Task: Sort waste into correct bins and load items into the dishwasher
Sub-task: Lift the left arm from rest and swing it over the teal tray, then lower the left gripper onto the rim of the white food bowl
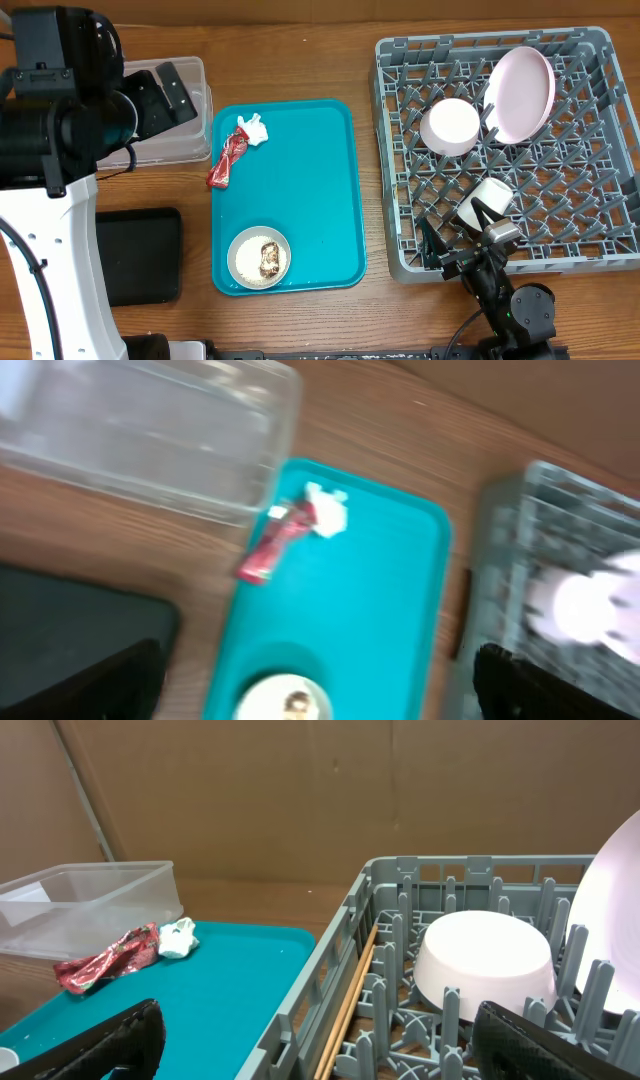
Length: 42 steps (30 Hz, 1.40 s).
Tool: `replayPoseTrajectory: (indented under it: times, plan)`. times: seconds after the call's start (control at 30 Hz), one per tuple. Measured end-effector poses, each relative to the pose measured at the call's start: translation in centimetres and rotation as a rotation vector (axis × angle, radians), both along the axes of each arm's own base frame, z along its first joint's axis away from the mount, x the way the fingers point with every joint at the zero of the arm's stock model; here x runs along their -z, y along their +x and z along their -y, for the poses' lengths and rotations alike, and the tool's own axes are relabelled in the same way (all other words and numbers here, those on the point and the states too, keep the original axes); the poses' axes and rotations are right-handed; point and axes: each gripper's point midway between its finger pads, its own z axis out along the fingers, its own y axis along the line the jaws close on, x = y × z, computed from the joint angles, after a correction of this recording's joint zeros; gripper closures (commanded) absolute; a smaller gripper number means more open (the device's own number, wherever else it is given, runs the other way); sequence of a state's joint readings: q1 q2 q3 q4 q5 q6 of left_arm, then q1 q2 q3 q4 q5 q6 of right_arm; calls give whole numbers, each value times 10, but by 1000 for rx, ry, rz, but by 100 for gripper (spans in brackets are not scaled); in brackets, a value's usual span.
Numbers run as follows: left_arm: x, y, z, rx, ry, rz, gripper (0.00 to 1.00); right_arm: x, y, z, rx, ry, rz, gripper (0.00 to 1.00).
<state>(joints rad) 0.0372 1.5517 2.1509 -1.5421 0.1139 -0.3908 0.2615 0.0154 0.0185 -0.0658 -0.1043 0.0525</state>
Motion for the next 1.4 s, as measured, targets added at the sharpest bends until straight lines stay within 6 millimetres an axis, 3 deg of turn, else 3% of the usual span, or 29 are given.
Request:
replayPoseTrajectory:
  times: [0.1,0.23,0.43,0.53,0.67,0.77,0.97,1.13,1.27,1.4]
  plan:
    - [0,-1,21,73,-80,-9,0,0,0,0,0,0,1,0]
    - [20,-1,53,167,-84,-98,0,0,0,0,0,1,1,0]
    - [74,26,100,283,27,-237,0,0,0,0,0,0,0,0]
    - [105,39,123,329,22,-305,12,0,0,0,0,0,1,0]
    - [133,43,145,381,1,-382,14,0,0,0,0,0,0,0]
    - [141,47,149,385,53,-381,7,0,0,0,0,0,1,0]
    - [149,46,158,400,198,-366,8,0,0,0,0,0,0,0]
    - [186,41,173,437,307,-463,14,0,0,0,0,0,1,0]
    - [222,30,158,375,426,-618,12,0,0,0,0,0,0,0]
    - [235,29,149,363,420,-675,13,0,0,0,0,0,0,0]
